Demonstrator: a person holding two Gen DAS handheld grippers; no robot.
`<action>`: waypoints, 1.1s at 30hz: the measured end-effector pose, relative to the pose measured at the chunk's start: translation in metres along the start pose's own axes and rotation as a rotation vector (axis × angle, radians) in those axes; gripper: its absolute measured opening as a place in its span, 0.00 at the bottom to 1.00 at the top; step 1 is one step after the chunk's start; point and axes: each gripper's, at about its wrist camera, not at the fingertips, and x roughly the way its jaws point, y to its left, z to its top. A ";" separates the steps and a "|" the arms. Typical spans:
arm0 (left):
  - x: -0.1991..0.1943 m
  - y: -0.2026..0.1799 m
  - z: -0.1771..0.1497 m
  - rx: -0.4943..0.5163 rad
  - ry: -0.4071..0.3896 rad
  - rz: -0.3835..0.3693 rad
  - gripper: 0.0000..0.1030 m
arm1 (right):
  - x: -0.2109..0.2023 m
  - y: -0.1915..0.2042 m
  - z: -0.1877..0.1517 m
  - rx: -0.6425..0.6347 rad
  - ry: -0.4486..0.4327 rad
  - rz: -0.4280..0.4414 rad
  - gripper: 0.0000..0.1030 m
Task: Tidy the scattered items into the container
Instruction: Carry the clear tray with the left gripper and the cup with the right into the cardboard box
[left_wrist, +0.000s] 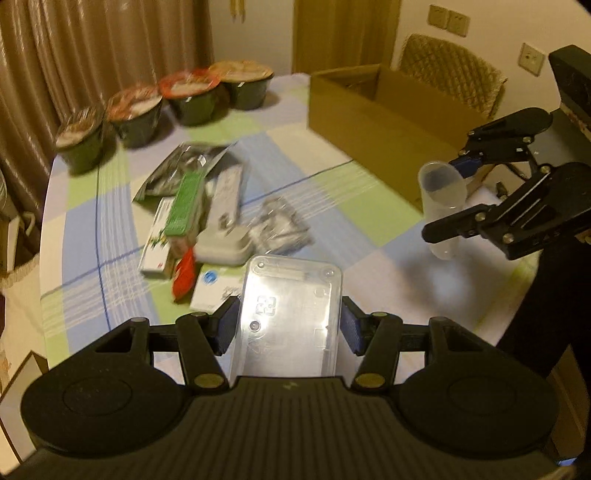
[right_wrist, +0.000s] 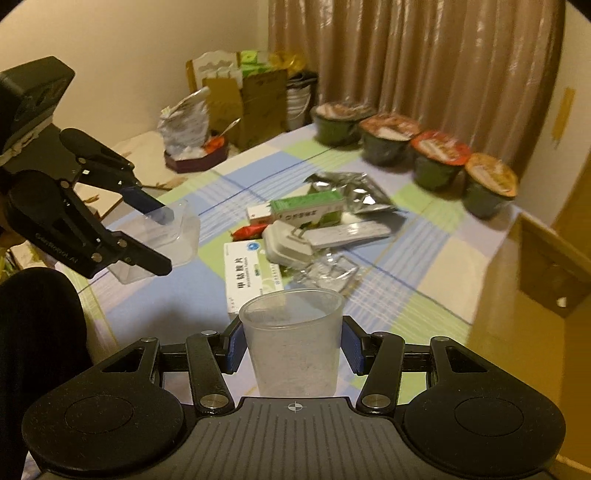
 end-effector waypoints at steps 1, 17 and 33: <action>-0.003 -0.006 0.002 0.003 -0.007 -0.005 0.51 | -0.008 -0.001 -0.001 0.004 -0.009 -0.012 0.54; 0.009 -0.105 0.082 0.086 -0.095 -0.126 0.51 | -0.104 -0.066 -0.033 0.142 -0.094 -0.218 0.54; 0.049 -0.152 0.161 0.045 -0.124 -0.186 0.51 | -0.129 -0.147 -0.045 0.269 -0.125 -0.317 0.54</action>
